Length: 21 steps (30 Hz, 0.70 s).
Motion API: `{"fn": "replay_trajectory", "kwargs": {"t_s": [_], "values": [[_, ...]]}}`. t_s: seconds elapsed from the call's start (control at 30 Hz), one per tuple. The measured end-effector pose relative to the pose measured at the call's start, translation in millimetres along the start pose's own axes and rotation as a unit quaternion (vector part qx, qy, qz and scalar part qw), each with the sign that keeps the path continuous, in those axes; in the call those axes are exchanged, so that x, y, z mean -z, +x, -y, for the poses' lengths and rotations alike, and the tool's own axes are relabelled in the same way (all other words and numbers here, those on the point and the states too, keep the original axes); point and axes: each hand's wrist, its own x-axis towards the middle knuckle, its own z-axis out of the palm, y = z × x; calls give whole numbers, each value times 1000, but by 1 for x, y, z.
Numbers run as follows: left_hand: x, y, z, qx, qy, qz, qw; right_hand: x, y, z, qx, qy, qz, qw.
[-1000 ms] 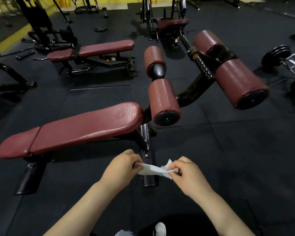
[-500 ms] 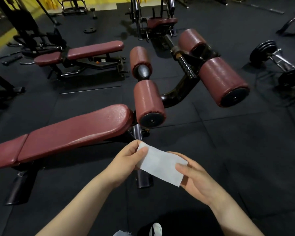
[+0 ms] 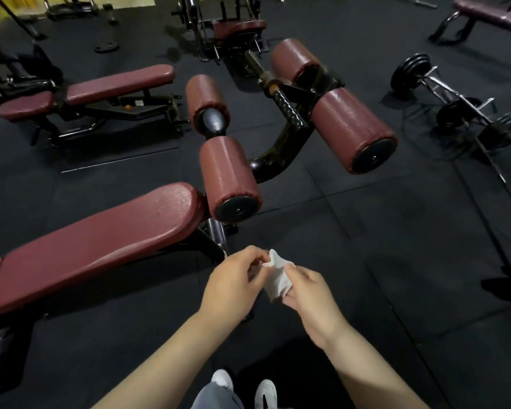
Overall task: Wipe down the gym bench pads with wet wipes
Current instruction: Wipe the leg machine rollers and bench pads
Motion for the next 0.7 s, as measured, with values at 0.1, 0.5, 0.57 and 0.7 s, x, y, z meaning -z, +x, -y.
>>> {"fn": "replay_trajectory", "kwargs": {"t_s": [0.1, 0.5, 0.57, 0.7], "values": [[-2, 5, 5, -71, -1, 42, 997, -8, 2, 9, -3, 135, 33, 990], [25, 70, 29, -124, -85, 148, 977, 7, 37, 15, 21, 263, -117, 958], [27, 83, 25, -128, -73, 155, 977, 17, 39, 16, 39, 226, -145, 962], [18, 111, 7, -155, -48, 168, 972, 48, 47, 23, 64, 189, -164, 966]]}}
